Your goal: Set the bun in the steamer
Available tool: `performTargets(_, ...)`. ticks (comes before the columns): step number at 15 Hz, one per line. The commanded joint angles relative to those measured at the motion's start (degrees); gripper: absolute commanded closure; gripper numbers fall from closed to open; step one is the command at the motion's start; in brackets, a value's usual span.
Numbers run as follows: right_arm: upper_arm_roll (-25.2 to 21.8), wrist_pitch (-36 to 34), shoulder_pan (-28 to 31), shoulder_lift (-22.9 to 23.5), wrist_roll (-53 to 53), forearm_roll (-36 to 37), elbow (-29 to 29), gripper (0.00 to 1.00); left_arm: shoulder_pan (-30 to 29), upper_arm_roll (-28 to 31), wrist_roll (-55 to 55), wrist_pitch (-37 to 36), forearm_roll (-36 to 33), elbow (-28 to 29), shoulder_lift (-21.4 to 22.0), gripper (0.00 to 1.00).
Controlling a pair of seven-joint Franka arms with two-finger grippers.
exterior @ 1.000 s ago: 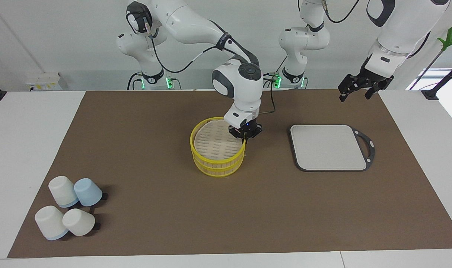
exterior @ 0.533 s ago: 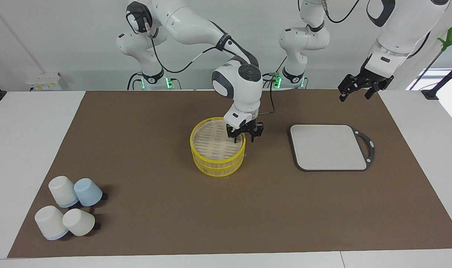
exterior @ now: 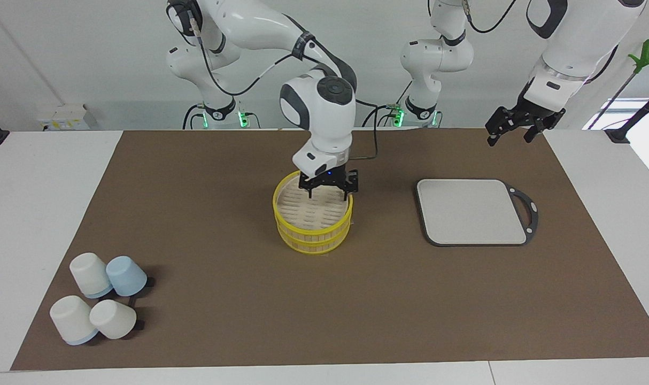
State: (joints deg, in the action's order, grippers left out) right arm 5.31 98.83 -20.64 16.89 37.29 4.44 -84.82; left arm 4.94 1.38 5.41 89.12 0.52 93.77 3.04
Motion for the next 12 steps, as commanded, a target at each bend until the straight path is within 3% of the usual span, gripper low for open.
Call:
performTargets(1, 0.8, -6.4, 8.0, -6.9, -5.2, -4.1, -1.9, 0.0, -0.8, -0.3, -0.9, 0.2, 0.7, -0.3, 0.0, 0.0)
performTargets(4, 0.7, -11.3, 15.3, -11.7, -16.8, -6.0, -2.5, 0.0, -0.8, -0.3, -0.9, 0.2, 0.7, -0.3, 0.0, 0.0)
performTargets(6, 0.7, -14.2, 17.5, -13.9, -18.5, -6.0, -4.0, 0.0, -0.8, -0.2, -0.9, 0.2, 0.7, -0.3, 0.0, 0.0)
performTargets(9, -0.5, -12.8, 17.6, -17.8, -20.4, -6.0, -10.8, 0.0, -0.8, -0.2, -1.0, 0.2, 0.7, -0.3, 0.0, 0.0)
performTargets(12, -3.4, -12.4, 17.0, -18.5, -23.6, -5.9, -12.3, 0.0, -0.8, -0.3, -0.9, 0.2, 0.7, -0.3, 0.0, 0.0)
